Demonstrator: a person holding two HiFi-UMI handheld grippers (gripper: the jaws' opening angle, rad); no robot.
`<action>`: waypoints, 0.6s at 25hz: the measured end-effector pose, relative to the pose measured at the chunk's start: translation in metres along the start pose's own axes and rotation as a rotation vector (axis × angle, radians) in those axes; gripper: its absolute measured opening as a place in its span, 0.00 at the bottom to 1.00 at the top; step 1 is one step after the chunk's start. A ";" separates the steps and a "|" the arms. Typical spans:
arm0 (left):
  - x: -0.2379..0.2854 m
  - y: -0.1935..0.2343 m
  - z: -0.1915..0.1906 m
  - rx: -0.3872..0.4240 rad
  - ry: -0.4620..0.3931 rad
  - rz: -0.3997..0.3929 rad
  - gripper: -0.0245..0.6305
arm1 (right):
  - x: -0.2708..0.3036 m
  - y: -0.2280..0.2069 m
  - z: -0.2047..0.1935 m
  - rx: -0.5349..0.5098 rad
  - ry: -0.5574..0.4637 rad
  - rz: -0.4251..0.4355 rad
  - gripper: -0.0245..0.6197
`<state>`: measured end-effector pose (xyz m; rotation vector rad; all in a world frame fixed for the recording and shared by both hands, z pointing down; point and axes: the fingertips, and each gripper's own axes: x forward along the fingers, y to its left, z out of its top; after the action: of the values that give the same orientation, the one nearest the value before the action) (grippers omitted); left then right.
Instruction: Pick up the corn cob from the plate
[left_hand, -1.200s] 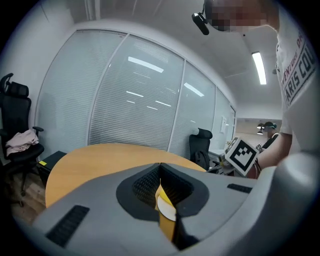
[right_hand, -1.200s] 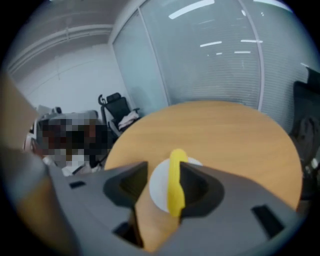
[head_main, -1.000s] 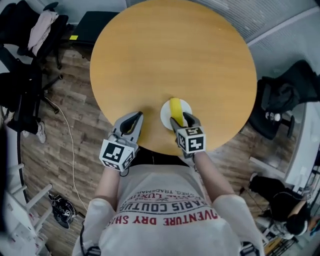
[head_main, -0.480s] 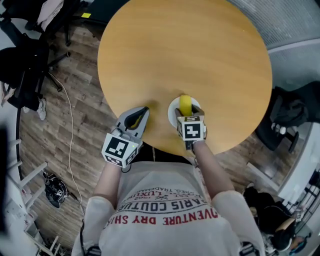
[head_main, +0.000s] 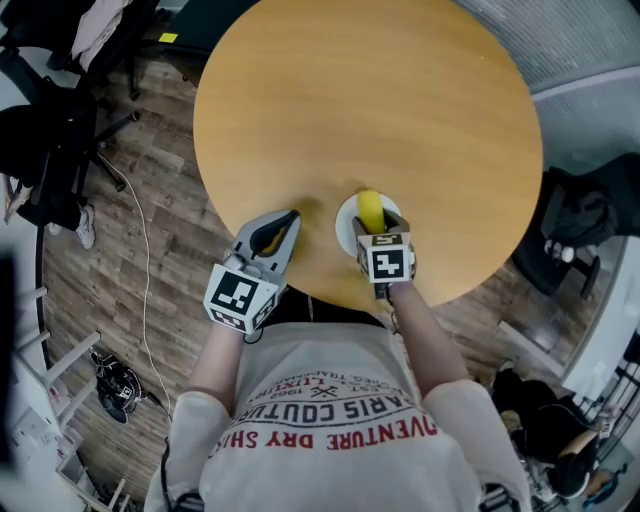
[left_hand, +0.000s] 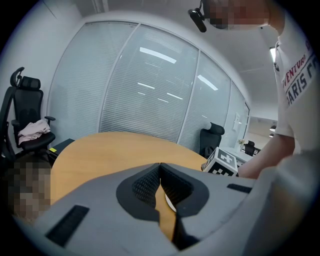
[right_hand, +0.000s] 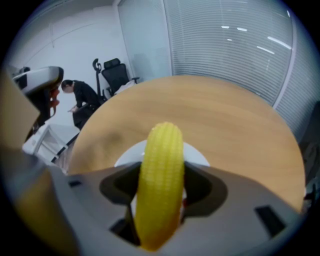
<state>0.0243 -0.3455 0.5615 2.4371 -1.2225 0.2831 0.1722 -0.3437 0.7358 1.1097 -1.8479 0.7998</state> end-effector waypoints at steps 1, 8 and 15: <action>0.000 -0.001 0.002 0.003 -0.001 -0.004 0.09 | 0.000 0.000 0.000 0.005 0.000 0.010 0.46; -0.004 -0.008 0.014 0.029 -0.008 -0.040 0.09 | -0.027 0.003 0.009 0.133 -0.071 0.067 0.46; -0.007 -0.014 0.037 0.080 -0.033 -0.067 0.09 | -0.087 0.015 0.054 0.144 -0.267 0.107 0.46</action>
<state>0.0318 -0.3489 0.5225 2.5548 -1.1617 0.2782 0.1655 -0.3481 0.6326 1.2675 -2.1131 0.8927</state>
